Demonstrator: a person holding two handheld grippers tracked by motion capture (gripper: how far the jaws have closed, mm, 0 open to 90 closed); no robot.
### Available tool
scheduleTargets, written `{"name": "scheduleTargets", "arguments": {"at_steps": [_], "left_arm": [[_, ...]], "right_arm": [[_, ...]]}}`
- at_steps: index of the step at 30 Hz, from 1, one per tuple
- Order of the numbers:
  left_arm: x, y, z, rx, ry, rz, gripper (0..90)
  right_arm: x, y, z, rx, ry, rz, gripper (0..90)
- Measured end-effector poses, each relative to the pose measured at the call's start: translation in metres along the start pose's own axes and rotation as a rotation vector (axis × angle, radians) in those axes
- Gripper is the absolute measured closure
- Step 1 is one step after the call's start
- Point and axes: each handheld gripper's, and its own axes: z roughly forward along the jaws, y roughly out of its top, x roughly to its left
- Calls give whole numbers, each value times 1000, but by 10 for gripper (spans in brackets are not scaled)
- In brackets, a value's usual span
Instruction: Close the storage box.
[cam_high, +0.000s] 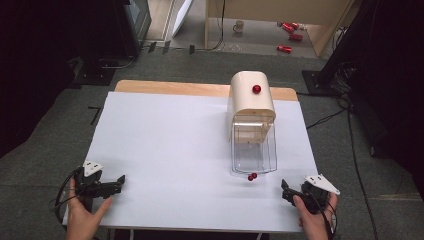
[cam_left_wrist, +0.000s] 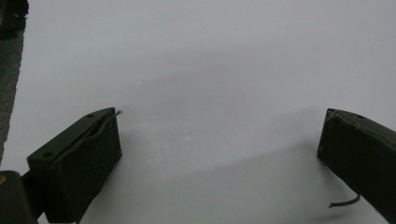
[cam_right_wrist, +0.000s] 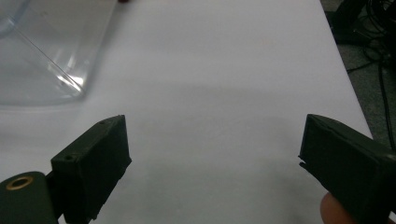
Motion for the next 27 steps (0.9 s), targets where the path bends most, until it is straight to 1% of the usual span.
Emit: {"name": "scheduleTargets", "arguments": {"at_steps": [1, 2, 3, 4, 5, 6, 7, 9, 13, 14, 16, 17, 18, 20, 22, 24, 25, 27], "left_arm": [[0, 0, 0, 0, 0, 0, 0], [0, 0, 0, 0, 0, 0, 0], [0, 0, 0, 0, 0, 1, 0], [0, 0, 0, 0, 0, 1, 0], [0, 0, 0, 1, 0, 1, 0], [0, 0, 0, 1, 0, 1, 0], [0, 0, 0, 1, 0, 1, 0], [0, 0, 0, 1, 0, 2, 0], [0, 0, 0, 0, 1, 1, 0], [0, 0, 0, 0, 0, 1, 0], [0, 0, 0, 0, 1, 1, 0], [0, 0, 0, 0, 1, 1, 0], [0, 0, 0, 0, 1, 1, 0], [0, 0, 0, 0, 1, 1, 0], [0, 0, 0, 0, 1, 2, 0], [0, 0, 0, 0, 1, 1, 0], [0, 0, 0, 0, 0, 2, 0], [0, 0, 0, 0, 1, 2, 0]], "right_arm": [[0, 0, 0, 0, 0, 0, 82], [6, 3, -4, -13, 10, -4, 81], [10, 5, -6, -19, 17, -6, 82], [10, 5, -6, -19, 17, -6, 82], [13, 6, -7, -23, 22, -12, 82], [20, 7, -10, -28, 33, -19, 81], [20, 7, -10, -28, 33, -19, 81], [29, 9, -14, -38, 46, -14, 81], [39, 13, -18, -53, 62, 1, 82], [41, 13, -19, -58, 68, -2, 87], [48, 14, -22, -70, 77, -4, 135], [48, 14, -22, -70, 77, -4, 135], [55, 15, -23, -77, 95, -11, 135], [61, 16, -23, -79, 115, -23, 135], [67, 17, -24, -74, 132, -22, 135], [72, 17, -24, -65, 159, -21, 140], [75, 17, -24, -62, 166, -23, 158], [79, 18, -25, -54, 156, -19, 259]]}}
